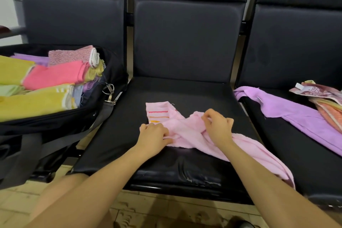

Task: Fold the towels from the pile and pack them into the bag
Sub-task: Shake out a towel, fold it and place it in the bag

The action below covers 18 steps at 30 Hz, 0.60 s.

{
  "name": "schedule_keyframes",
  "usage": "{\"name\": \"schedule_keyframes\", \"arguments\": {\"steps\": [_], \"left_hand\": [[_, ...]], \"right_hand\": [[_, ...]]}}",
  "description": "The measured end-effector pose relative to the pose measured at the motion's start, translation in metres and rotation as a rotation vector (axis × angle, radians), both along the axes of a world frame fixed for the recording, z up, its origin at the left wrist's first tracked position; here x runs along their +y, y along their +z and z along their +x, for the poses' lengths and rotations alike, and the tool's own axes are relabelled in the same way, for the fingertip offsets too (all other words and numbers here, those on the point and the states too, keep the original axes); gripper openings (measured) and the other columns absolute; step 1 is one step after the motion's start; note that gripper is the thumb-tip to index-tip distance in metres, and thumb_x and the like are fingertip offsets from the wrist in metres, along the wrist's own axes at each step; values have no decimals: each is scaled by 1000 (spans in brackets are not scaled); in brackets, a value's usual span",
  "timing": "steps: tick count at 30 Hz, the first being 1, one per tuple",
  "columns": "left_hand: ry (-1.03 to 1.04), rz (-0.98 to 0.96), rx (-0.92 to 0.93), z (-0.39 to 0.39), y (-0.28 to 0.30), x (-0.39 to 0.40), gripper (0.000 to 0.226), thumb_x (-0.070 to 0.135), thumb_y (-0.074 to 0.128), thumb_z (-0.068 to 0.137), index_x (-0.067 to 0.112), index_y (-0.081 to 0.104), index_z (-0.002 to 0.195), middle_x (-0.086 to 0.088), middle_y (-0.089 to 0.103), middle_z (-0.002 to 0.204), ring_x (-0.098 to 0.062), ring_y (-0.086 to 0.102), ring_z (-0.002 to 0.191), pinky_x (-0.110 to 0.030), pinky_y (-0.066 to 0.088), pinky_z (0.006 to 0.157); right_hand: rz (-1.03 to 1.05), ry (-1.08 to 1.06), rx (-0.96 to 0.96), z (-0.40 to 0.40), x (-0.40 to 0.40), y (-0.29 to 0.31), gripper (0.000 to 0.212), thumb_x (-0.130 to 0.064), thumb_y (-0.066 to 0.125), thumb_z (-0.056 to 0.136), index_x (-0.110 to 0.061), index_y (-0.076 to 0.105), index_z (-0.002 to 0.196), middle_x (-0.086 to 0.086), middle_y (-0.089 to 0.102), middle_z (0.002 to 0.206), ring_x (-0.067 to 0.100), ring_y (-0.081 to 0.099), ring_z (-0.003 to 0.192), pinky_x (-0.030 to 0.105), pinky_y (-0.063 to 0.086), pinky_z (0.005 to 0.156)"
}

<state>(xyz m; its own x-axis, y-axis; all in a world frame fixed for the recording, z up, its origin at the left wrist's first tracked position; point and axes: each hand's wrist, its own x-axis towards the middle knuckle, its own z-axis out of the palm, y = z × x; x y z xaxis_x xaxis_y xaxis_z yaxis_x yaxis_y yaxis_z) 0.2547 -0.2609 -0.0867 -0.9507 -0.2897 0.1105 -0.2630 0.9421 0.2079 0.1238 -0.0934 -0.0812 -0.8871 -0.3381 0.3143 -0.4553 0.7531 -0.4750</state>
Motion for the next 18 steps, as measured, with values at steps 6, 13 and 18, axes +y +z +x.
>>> {"name": "schedule_keyframes", "arguments": {"steps": [6,13,18], "left_hand": [[66,642,274,2,21,-17,17,19,58,92,17,65,77,-3,59,68,-15,48,65,-25,37,65],[50,1042,454,7,74,-36,13,10,60,91,20,68,87,0,70,91,-15,63,88,-33,50,86],[27,932,496,9,109,-34,11,17,59,92,18,70,92,5,69,96,-9,62,94,-24,49,84]], "right_hand": [[-553,73,-72,5,16,42,13,-9,42,99,-18,51,101,-5,54,75,10,51,64,11,39,55],[-529,170,-143,7,22,97,23,-15,45,99,-13,61,116,-2,61,111,10,55,98,22,39,80],[-239,169,-79,12,17,119,30,-12,58,92,-12,60,121,5,60,119,22,57,105,28,45,83]]}}
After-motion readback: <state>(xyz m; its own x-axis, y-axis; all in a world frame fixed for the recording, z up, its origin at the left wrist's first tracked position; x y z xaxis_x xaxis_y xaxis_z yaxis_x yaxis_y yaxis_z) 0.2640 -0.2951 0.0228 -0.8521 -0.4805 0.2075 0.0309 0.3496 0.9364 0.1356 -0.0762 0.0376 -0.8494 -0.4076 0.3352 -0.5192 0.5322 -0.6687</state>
